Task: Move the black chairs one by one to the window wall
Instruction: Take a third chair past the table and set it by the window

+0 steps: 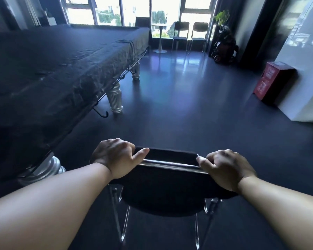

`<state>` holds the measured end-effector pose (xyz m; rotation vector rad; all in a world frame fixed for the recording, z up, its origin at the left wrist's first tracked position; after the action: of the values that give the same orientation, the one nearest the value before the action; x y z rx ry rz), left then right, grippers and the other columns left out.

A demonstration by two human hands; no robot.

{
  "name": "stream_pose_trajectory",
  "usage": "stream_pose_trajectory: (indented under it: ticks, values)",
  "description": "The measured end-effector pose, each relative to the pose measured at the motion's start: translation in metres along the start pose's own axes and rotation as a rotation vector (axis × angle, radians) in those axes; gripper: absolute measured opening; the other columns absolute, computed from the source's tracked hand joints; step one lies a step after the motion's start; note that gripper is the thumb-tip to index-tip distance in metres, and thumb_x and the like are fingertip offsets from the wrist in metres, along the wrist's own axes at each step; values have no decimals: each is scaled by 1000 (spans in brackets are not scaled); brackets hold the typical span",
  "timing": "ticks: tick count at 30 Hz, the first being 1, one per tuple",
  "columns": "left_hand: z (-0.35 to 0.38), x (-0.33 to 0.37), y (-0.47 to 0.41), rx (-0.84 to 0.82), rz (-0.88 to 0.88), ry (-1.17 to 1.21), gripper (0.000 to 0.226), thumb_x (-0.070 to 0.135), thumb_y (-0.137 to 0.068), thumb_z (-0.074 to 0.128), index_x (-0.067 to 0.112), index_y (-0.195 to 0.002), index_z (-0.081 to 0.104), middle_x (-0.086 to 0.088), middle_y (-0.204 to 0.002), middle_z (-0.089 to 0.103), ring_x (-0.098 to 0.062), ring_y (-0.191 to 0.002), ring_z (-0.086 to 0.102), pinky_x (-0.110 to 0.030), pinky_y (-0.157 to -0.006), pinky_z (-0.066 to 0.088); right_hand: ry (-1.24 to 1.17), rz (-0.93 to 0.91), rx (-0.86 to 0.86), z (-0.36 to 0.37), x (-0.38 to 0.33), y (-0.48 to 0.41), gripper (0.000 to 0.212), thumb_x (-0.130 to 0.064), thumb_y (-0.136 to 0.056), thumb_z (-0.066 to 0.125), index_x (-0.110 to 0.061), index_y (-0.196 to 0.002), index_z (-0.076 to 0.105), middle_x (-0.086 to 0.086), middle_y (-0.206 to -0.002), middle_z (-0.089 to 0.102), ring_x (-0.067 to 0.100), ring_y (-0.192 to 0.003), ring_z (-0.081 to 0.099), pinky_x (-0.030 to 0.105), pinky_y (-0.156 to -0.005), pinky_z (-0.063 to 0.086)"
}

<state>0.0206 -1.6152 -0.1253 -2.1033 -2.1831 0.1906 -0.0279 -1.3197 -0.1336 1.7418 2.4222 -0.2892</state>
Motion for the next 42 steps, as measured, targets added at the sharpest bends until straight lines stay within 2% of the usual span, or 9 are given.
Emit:
stream_pose_trajectory:
  ticks: [3,8,16,22,25,29,34,39,42]
  values:
    - [4,1,-31,1,-5,15,68,75,-91,25,22,-64,58,7,-67,57,-21,-73,48,-32,-70,34,-27,-4,32,-2,9,-32,69,-79,-72,22,-22,-63,59,-4,-64,59,24,-75,60,34,-66,45]
    - [11,-1,-80,-4,-16,14,66,74,-90,25,24,-60,54,7,-66,54,-23,-76,51,-32,-71,36,-44,0,34,-2,20,-77,60,-71,-87,39,-19,-64,59,-3,-67,60,26,-76,60,33,-64,42]
    - [20,-1,-142,58,23,-20,66,72,-91,25,20,-61,53,5,-66,56,-26,-74,52,-33,-67,33,-31,2,71,-9,32,-134,57,-66,-89,42,-17,-65,58,0,-69,62,28,-77,59,34,-67,43]
    - [31,-4,-193,102,65,-37,77,78,-83,10,18,-63,55,3,-67,61,-27,-80,62,-33,-67,37,-29,13,95,-9,44,-181,57,-65,-88,42,-16,-62,56,-1,-67,58,29,-75,57,33,-64,39]
    - [37,-7,-224,102,66,-27,71,75,-89,19,19,-63,55,2,-71,63,-29,-84,63,-33,-67,36,-29,25,85,-8,50,-211,56,-65,-88,42,-17,-62,57,-1,-67,58,28,-76,56,33,-65,39]
    - [46,-16,-279,141,89,-42,77,80,-79,7,20,-59,51,3,-62,55,-28,-80,63,-33,-64,35,-31,41,96,-5,59,-260,56,-67,-87,42,-19,-63,57,-2,-66,58,28,-75,55,33,-66,40]
    - [54,-22,-351,114,97,-23,66,73,-89,23,21,-61,52,4,-62,51,-27,-84,64,-33,-66,35,-12,55,107,-2,70,-327,56,-66,-88,42,-17,-65,59,0,-68,61,27,-74,57,32,-65,38]
    - [63,-26,-414,125,124,-28,68,75,-88,23,21,-66,58,2,-73,66,-26,-85,66,-32,-66,37,-3,70,102,-1,86,-386,58,-69,-87,41,-18,-63,56,0,-66,60,27,-72,54,34,-65,37]
    - [73,-27,-444,139,140,-32,74,79,-85,15,21,-68,59,1,-78,69,-25,-87,67,-32,-66,38,7,70,114,-1,93,-414,59,-72,-83,36,-20,-62,55,0,-67,61,26,-75,59,33,-64,37]
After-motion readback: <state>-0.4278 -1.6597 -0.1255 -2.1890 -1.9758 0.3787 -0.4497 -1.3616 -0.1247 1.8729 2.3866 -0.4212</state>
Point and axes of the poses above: each hand's wrist, its own y-axis away from the middle knuckle, its own z-axis out of the palm, x = y × z, the point moved 5 cm from there along -y, towards the middle knuckle
